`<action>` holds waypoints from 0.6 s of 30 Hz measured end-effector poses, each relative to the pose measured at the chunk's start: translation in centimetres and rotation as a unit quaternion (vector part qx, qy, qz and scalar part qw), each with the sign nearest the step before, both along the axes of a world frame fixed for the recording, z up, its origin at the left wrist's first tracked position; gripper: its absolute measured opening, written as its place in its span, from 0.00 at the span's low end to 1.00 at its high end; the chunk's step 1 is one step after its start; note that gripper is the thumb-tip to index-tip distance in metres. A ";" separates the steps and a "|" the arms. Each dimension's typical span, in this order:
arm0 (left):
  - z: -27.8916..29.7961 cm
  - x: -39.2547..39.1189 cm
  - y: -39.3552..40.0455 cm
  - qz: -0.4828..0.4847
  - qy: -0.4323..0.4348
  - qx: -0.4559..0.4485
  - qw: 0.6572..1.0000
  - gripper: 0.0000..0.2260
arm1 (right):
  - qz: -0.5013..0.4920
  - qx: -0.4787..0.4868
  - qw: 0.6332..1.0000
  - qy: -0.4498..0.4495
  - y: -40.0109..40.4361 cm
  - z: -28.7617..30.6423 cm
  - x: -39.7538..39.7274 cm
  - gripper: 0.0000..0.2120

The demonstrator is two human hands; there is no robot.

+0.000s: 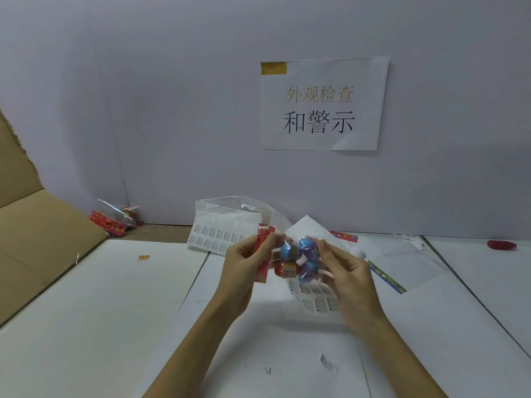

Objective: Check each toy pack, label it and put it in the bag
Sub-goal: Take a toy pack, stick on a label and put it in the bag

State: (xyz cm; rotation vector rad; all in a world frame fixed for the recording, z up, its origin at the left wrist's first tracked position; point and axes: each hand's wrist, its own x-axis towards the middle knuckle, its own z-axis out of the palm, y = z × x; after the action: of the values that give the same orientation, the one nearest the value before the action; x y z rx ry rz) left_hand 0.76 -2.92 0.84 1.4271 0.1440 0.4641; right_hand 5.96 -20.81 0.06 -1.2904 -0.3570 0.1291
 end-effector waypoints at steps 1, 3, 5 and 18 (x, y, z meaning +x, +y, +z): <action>0.1 0.0 -0.1 0.008 0.003 -0.006 1.000 0.11 | 0.015 0.009 1.000 0.019 0.0 0.1 -0.1 0.13; 0.2 0.0 -0.4 0.013 0.009 -0.018 1.000 0.12 | 0.044 0.041 0.996 0.066 0.2 0.2 0.0 0.14; 0.2 0.1 -0.7 0.022 0.009 -0.023 0.999 0.14 | 0.043 0.049 0.995 0.075 0.2 0.2 0.0 0.14; 0.3 0.0 0.2 0.014 -0.048 0.015 0.999 0.19 | 0.034 -0.055 0.998 -0.018 -0.4 -0.1 0.3 0.18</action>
State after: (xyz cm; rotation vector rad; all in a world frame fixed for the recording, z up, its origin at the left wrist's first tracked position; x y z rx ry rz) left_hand 0.73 -2.72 1.13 1.4310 0.0787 0.5587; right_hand 6.25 -21.25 -0.05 -1.3907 -0.4299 0.1862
